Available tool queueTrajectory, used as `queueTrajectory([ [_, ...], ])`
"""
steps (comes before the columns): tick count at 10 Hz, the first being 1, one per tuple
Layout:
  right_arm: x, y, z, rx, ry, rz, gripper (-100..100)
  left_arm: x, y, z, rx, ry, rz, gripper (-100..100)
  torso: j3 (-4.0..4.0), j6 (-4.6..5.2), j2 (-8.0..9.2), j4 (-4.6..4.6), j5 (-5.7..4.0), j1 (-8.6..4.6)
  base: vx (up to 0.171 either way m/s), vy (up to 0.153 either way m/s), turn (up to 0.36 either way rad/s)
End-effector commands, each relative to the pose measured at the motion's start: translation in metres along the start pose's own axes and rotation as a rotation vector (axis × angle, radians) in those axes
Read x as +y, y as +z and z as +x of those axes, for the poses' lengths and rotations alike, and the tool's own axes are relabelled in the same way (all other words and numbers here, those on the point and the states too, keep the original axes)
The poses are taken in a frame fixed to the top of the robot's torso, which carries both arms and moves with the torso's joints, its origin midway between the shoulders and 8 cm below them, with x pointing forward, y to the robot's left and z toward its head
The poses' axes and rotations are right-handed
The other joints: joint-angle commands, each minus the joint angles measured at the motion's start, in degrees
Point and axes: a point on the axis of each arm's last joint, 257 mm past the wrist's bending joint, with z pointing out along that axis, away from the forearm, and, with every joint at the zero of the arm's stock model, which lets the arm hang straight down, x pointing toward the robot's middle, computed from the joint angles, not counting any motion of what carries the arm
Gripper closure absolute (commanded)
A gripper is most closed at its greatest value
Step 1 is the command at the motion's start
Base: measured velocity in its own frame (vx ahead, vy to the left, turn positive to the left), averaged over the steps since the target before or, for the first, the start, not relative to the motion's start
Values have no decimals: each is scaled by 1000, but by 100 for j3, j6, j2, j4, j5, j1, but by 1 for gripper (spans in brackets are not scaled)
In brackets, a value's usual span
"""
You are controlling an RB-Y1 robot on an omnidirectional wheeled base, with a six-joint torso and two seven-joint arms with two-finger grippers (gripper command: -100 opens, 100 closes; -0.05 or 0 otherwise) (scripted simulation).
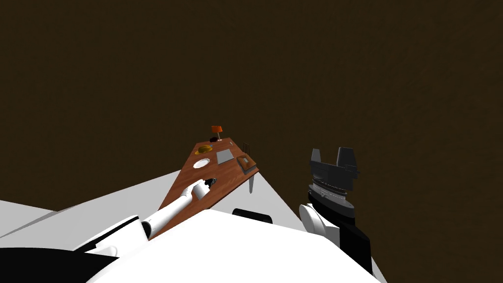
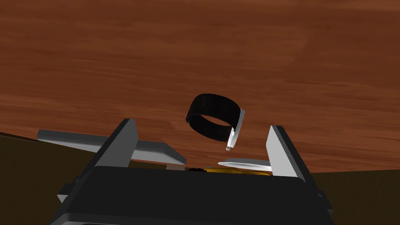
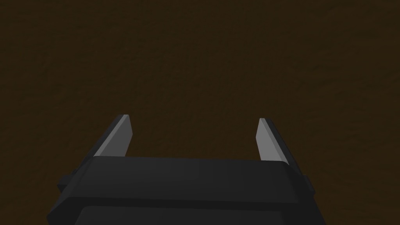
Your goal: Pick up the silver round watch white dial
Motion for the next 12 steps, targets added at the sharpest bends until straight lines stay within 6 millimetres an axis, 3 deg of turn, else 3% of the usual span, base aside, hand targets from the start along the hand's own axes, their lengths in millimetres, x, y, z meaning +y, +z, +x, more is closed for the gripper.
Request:
queueTrajectory([
  [1, 0, 0, 0, 0, 0, 0, 0, 0, 0, 0, 0, 0, 0, -100, 0, 0, 0, 0, 0, 0, 11, 9, -7],
  [2, 0, 0, 0, 0, 0, 0, 0, 0, 0, 0, 0, 0, 1, 100, 3, -1, 5, 1, -1, -5, 0, 0, 0],
  [6, 0, 0, 0, 0, 0, 0, 0, 1, 0, 1, 1, 3, -3, 100, 12, -2, 16, 8, 3, 0, -1, 1, -2],
  [7, 0, 0, 0, 0, 0, 0, 0, 1, 0, 1, 1, 3, -3, 0, 12, -3, 17, 8, 5, 2, 0, 0, 0],
  [8, 0, 0, 0, 0, 0, 0, 0, -6, -3, -4, -1, 6, 6, 100, 13, -3, 17, 8, 5, 3, -25, -15, 74],
  [12, 0, 0, 0, 0, 0, 0, 0, -12, -8, -11, -1, 14, 12, 100, 22, -6, 33, 12, 4, -8, -30, -25, 40],
])
